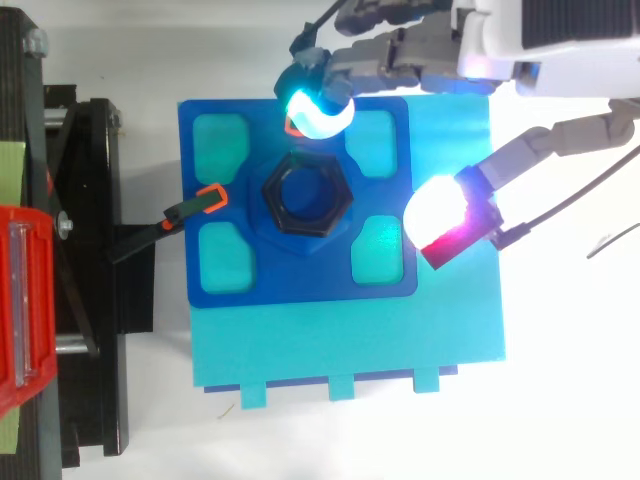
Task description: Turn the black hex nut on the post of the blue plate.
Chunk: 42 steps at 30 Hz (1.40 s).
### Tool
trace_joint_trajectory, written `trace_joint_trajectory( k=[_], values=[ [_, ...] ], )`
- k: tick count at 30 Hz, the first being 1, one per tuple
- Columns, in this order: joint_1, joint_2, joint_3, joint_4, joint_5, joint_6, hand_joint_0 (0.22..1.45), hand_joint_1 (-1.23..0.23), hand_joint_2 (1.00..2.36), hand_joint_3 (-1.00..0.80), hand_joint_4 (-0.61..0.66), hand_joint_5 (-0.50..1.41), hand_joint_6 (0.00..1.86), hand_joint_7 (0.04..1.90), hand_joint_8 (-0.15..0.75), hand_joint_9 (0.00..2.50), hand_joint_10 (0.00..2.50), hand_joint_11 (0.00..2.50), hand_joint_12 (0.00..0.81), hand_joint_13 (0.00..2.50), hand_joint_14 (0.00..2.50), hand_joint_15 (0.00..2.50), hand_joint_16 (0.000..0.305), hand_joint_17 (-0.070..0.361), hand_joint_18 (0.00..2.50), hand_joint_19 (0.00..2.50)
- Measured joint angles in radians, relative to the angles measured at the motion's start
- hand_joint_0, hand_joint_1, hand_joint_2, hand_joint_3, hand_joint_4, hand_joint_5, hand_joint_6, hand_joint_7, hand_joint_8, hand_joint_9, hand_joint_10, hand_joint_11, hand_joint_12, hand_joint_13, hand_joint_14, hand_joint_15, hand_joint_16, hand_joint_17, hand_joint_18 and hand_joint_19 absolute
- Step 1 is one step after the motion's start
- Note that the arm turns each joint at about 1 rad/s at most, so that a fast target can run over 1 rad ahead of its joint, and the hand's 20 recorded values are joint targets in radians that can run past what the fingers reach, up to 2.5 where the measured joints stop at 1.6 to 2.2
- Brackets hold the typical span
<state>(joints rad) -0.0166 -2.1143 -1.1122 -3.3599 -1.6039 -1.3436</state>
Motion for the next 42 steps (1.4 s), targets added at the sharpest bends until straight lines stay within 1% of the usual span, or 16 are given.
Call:
trace_joint_trajectory(
  k=[5,10,13,16,20,23,31,36,42],
  values=[
    [0.003,0.018,0.000,-0.010,0.004,-0.034,0.45,-0.44,1.00,-0.50,0.17,-0.18,0.50,0.95,0.173,0.42,0.01,0.20,0.322,0.47,0.01,0.28,0.048,0.109,0.27,0.37],
    [0.004,0.032,0.001,-0.016,0.005,-0.038,0.45,-0.45,1.00,-0.50,0.16,-0.20,0.50,0.85,0.174,0.42,0.01,0.19,0.323,0.48,0.01,0.28,0.049,0.110,0.27,0.37],
    [0.004,0.036,0.009,-0.016,0.005,-0.020,0.45,-0.46,1.00,-0.50,0.15,-0.21,0.50,0.82,0.175,0.42,0.01,0.18,0.324,0.47,0.01,0.28,0.049,0.110,0.27,0.36],
    [0.007,0.034,0.012,-0.007,0.005,0.026,0.44,-0.46,1.00,-0.50,0.14,-0.21,0.50,0.80,0.173,0.41,0.01,0.17,0.324,0.47,0.01,0.29,0.049,0.111,0.26,0.37],
    [0.012,0.021,0.013,0.029,0.005,0.093,0.44,-0.46,1.00,-0.50,0.14,-0.21,0.50,0.78,0.171,0.41,0.01,0.16,0.325,0.47,0.01,0.28,0.049,0.111,0.26,0.37],
    [0.018,0.004,0.013,0.061,0.005,0.116,0.44,-0.46,1.00,-0.50,0.14,-0.21,0.50,0.78,0.170,0.41,0.01,0.16,0.326,0.47,0.01,0.28,0.049,0.111,0.26,0.38],
    [0.034,-0.036,0.015,0.099,0.007,0.135,0.44,-0.44,1.00,-0.50,0.14,-0.21,0.50,0.77,0.169,0.41,0.01,0.16,0.325,0.47,0.01,0.28,0.049,0.110,0.25,0.38],
    [0.046,-0.073,0.024,0.136,0.005,0.169,0.45,-0.44,1.00,-0.50,0.15,-0.20,0.50,0.78,0.171,0.41,0.01,0.16,0.324,0.47,0.01,0.28,0.049,0.110,0.25,0.38],
    [0.056,-0.087,0.029,0.146,0.007,0.180,0.45,-0.43,1.00,-0.50,0.15,-0.20,0.50,0.79,0.172,0.41,0.01,0.16,0.324,0.47,0.01,0.28,0.049,0.110,0.25,0.38]
  ],
)
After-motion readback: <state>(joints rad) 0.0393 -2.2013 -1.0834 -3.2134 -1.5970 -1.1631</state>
